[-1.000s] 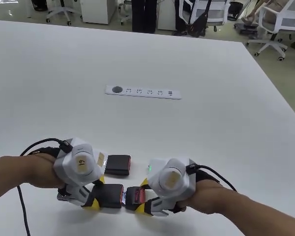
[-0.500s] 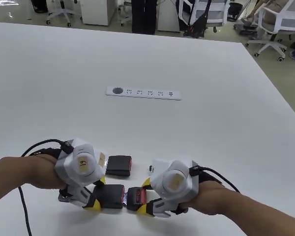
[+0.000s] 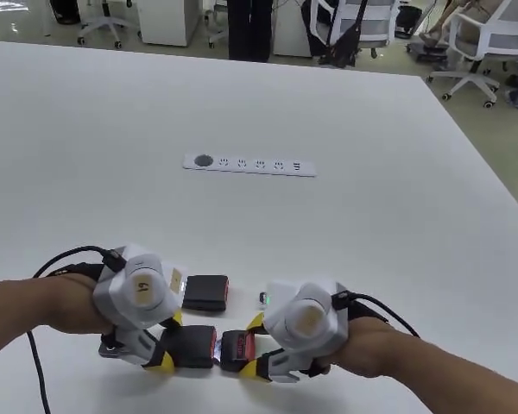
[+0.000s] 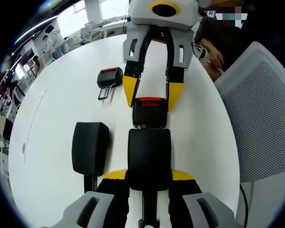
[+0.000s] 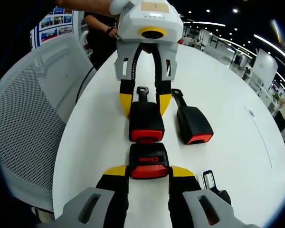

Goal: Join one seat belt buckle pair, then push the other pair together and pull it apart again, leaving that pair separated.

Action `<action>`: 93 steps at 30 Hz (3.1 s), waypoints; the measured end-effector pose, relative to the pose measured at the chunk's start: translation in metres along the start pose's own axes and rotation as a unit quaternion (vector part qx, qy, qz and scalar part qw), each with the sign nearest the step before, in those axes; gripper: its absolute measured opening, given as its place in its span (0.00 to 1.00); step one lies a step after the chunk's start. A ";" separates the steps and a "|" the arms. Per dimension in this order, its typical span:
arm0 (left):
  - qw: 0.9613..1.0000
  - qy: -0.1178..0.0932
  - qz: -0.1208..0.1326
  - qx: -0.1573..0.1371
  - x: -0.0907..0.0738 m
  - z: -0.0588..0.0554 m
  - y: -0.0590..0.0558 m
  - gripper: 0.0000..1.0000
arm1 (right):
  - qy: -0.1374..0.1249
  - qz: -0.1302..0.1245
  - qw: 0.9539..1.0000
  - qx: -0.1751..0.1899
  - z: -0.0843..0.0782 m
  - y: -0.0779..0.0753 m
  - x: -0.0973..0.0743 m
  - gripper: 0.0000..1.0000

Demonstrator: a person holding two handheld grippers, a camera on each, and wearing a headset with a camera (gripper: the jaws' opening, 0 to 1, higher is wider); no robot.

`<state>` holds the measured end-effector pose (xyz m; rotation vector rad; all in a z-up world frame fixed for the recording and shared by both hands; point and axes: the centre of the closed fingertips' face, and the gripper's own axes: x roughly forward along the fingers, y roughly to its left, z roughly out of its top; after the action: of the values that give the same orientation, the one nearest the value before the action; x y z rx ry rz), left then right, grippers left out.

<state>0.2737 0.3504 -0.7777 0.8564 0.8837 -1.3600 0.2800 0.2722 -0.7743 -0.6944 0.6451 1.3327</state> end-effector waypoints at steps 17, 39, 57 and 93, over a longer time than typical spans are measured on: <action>1.000 0.008 -0.003 -0.002 0.002 0.000 0.004 0.33 | 0.003 -0.002 1.000 0.011 -0.001 -0.001 0.001 0.29; 0.999 -0.008 0.028 -0.036 -0.013 0.005 0.012 0.43 | 0.026 -0.011 1.000 0.005 0.006 -0.006 -0.016 0.50; 0.996 -0.036 0.056 -0.061 -0.048 0.012 0.046 0.47 | 0.033 -0.032 0.999 -0.001 -0.006 -0.040 -0.050 0.54; 0.998 -0.003 0.040 -0.054 -0.025 0.013 0.095 0.43 | 0.070 -0.034 0.997 -0.020 -0.057 -0.098 -0.060 0.38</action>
<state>0.3686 0.3529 -0.7493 0.7957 0.9010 -1.2333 0.3684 0.1804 -0.7577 -0.8406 0.7015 1.2456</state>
